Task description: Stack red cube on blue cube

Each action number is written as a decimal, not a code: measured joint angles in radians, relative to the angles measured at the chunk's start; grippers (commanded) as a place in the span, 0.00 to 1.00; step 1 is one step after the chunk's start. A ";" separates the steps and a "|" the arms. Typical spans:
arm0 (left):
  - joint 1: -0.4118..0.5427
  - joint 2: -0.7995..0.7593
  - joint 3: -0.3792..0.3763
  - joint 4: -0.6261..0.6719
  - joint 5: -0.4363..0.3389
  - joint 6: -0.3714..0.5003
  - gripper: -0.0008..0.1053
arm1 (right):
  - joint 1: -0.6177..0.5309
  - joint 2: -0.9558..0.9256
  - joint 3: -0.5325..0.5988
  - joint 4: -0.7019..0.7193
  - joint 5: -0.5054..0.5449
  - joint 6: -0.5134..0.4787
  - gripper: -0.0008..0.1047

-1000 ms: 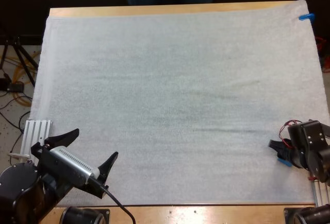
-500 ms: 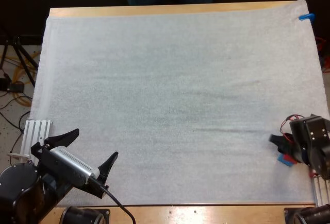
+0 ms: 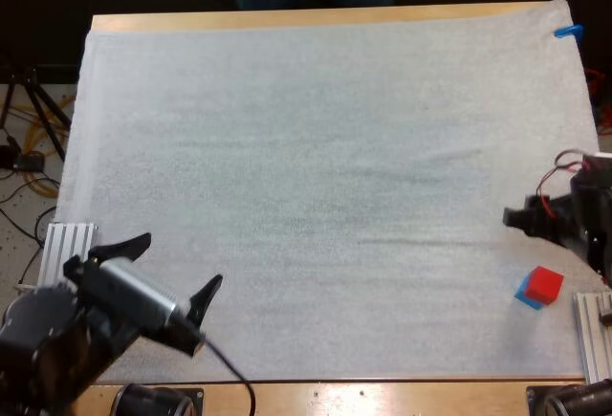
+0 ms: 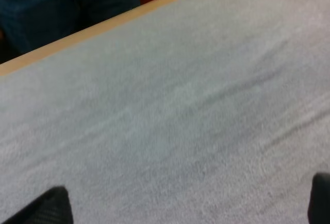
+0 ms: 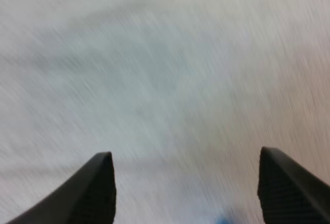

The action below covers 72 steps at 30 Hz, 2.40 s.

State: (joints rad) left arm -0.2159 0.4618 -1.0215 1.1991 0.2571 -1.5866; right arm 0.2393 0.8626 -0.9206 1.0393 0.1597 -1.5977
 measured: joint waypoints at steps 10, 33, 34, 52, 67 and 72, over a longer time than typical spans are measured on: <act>0.005 0.168 0.000 -0.182 -0.081 0.000 0.83 | -0.031 0.056 -0.035 -0.118 -0.029 -0.078 0.56; 0.151 0.038 -0.058 -0.184 -0.081 0.020 0.83 | -0.293 -0.228 -0.035 -0.042 -0.091 -0.229 0.56; 0.151 0.025 -0.058 -0.183 -0.081 0.020 0.83 | -0.293 -0.248 -0.035 -0.036 -0.089 -0.230 0.56; 0.151 -0.441 0.016 -0.001 -0.081 0.022 0.83 | -0.293 -0.746 -0.010 0.107 -0.089 -0.206 0.56; 0.158 -0.478 0.006 0.247 -0.091 0.020 0.83 | -0.293 -0.877 0.075 0.274 -0.098 -0.189 0.56; 0.169 -0.478 0.004 0.321 -0.117 0.019 0.83 | -0.293 -0.877 0.096 0.259 -0.119 -0.189 0.56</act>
State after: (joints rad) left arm -0.0472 -0.0158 -1.0174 1.5197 0.1403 -1.5678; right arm -0.0542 -0.0140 -0.8248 1.2978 0.0409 -1.7872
